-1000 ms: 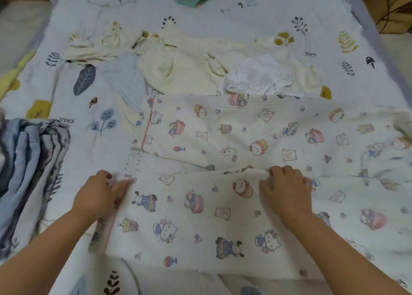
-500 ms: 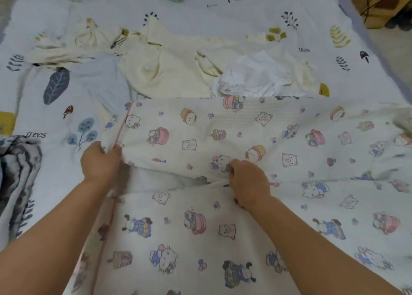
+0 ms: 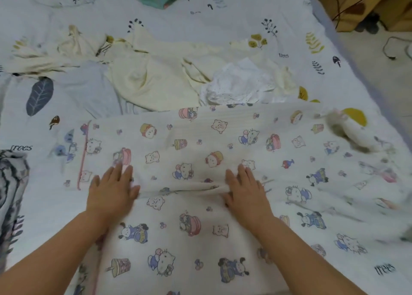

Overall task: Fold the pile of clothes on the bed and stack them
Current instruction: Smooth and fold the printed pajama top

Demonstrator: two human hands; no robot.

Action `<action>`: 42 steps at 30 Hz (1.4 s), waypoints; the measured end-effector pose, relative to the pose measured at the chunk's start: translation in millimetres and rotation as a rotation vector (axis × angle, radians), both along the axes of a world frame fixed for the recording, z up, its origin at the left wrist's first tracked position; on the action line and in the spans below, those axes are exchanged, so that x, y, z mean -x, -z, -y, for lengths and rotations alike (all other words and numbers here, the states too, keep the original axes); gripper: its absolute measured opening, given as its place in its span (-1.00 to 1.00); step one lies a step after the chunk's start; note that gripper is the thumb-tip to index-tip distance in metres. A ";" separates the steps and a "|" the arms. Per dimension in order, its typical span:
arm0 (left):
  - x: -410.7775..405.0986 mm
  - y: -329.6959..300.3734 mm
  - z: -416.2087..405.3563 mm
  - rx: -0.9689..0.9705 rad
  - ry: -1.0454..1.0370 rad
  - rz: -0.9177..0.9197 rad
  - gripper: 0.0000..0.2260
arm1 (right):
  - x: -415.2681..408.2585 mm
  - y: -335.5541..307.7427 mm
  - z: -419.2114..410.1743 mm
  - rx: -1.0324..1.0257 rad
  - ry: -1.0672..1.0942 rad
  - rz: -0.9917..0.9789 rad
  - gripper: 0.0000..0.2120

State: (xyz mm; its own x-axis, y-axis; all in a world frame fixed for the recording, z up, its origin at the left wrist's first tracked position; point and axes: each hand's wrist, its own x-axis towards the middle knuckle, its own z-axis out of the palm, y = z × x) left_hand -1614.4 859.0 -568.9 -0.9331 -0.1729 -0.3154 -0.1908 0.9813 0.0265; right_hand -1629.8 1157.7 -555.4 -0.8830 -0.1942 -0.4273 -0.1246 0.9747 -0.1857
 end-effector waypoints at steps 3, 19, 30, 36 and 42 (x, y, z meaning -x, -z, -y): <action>10.7 -10.5 -17.5 0.012 -0.065 0.099 -0.61 | -1.2 -18.3 -16.0 0.045 -0.035 -0.121 -0.51; -35.0 -42.3 -254.0 -0.470 0.412 -0.005 -0.76 | -80.7 -72.0 -205.6 -0.125 0.070 -0.324 -0.53; -66.3 -26.4 -383.7 -0.510 0.418 0.153 -0.65 | -85.5 -58.8 -333.9 -0.330 0.025 -0.072 -0.43; -76.8 -23.3 -416.7 -0.140 0.611 0.296 -0.45 | -68.8 -58.8 -373.3 -0.366 -0.013 -0.042 -0.58; -47.6 -62.4 -397.0 -0.422 0.497 0.301 -0.90 | -48.7 -68.8 -393.0 -0.358 0.012 -0.060 -0.71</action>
